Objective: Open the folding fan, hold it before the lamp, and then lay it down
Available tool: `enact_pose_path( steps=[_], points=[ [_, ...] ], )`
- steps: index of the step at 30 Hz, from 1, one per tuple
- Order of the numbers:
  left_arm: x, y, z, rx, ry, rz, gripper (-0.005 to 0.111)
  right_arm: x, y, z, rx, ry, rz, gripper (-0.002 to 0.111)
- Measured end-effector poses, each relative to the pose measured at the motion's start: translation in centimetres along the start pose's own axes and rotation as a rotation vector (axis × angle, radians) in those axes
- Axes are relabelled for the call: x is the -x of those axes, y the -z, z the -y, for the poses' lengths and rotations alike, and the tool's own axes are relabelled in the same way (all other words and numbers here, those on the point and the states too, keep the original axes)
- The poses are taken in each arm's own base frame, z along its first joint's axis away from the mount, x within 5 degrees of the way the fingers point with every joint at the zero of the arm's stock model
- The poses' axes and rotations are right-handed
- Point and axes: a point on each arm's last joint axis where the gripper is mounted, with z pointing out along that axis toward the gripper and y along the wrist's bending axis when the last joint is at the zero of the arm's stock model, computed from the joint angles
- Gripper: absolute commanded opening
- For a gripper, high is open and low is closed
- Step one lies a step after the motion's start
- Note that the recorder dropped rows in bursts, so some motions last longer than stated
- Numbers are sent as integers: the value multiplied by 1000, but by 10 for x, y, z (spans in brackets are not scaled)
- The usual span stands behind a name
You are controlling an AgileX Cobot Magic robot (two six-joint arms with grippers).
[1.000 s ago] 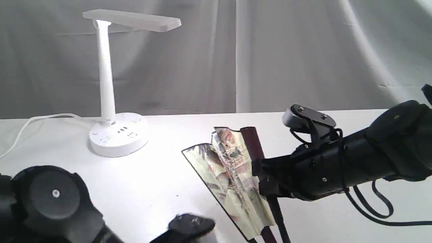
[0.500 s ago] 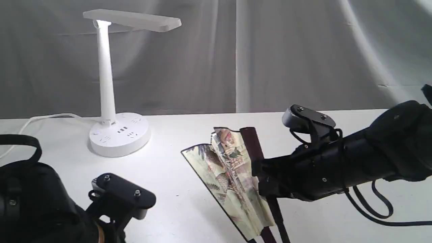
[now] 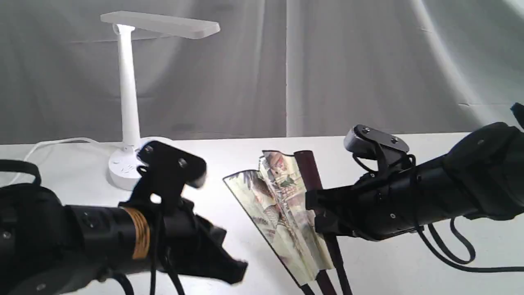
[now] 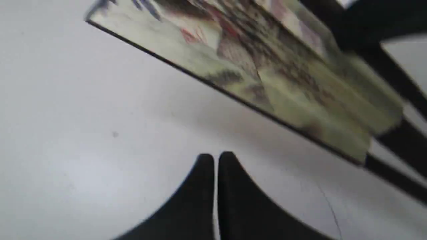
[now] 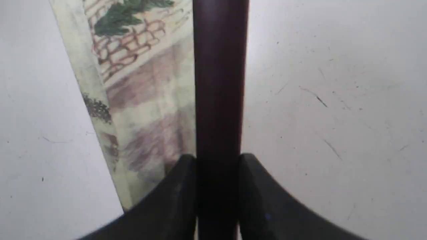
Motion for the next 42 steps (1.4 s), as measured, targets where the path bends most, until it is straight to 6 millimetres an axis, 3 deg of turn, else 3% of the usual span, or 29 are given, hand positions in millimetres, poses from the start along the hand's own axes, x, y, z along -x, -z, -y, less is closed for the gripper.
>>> enact_pose_path(
  steps=[2, 6, 11, 13, 21, 25, 29, 34, 39, 42],
  points=[
    [12, 1, -21, 4, 71, 111, 0, 2, 0, 0, 3, -27, 16, 0],
    [15, 6, -55, -21, 161, 332, 0, 6, 1, 3, 10, -78, 36, 0],
    [-9, 22, -73, -107, 223, 613, 0, 21, -3, 1, 70, -110, 30, 0],
    [-16, 25, -77, -103, 257, 642, 0, 28, -9, -1, 106, -130, 16, 0],
    [-30, 21, -87, -56, 393, 571, 0, 33, -24, -8, 227, -159, -56, 0],
    [-42, 4, -95, -80, 578, 459, 0, 35, -23, -10, 252, -172, -42, 0],
    [-52, -18, -106, -217, 736, 353, 0, 35, -23, -11, 255, -161, -39, 0],
    [-50, -44, -116, -466, 978, 330, 1, 35, -23, -11, 255, -158, -38, 0],
    [-56, -67, -117, -561, 1034, 262, 15, 35, -23, -11, 255, -152, -37, 0],
    [-56, -72, -117, -594, 1018, 257, 37, 36, -24, -9, 242, -152, -25, 0]
  ],
)
